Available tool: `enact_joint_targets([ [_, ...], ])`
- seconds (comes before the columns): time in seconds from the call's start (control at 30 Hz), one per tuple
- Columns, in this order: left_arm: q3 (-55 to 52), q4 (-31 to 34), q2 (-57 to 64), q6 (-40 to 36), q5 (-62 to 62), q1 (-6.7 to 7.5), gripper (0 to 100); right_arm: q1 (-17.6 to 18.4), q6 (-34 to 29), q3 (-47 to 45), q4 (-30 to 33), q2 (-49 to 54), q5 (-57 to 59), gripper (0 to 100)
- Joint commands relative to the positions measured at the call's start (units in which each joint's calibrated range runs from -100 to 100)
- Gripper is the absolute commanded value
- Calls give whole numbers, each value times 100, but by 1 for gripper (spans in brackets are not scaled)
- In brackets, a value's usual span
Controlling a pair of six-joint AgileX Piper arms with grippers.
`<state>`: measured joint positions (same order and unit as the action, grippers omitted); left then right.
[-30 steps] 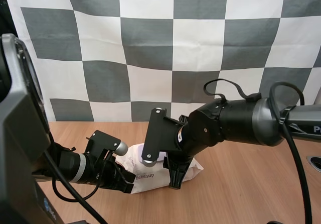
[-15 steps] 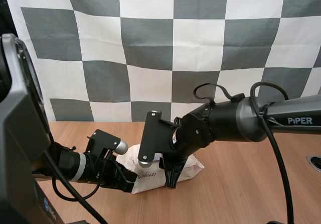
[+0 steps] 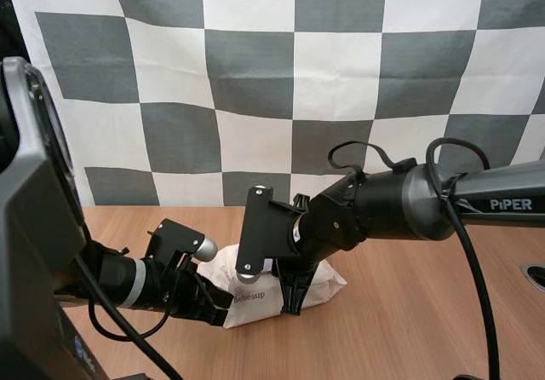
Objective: Open the wet wipes lid
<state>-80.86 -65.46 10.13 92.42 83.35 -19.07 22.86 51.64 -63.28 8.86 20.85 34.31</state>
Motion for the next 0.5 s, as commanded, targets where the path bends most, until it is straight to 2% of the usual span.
enact_joint_targets([
  [0.0, 8, 18, 1, 98, 179, -1, 0, 4, -16, -4, 5, -3, 0, 33],
  [0.07, 8, 18, 1, 98, 202, -1, 0, 4, -16, -4, 5, -3, -21, 27],
  [0.2, 8, 18, 1, 98, 202, -1, 0, 4, -16, -4, 5, -3, -59, 2],
  [0.23, 8, 29, 1, 98, 220, -1, 0, 4, -16, -4, 5, -3, -59, 0],
  [0.47, 8, 139, 1, 98, 220, -1, 0, 4, -16, -4, 44, -3, -271, 0],
])
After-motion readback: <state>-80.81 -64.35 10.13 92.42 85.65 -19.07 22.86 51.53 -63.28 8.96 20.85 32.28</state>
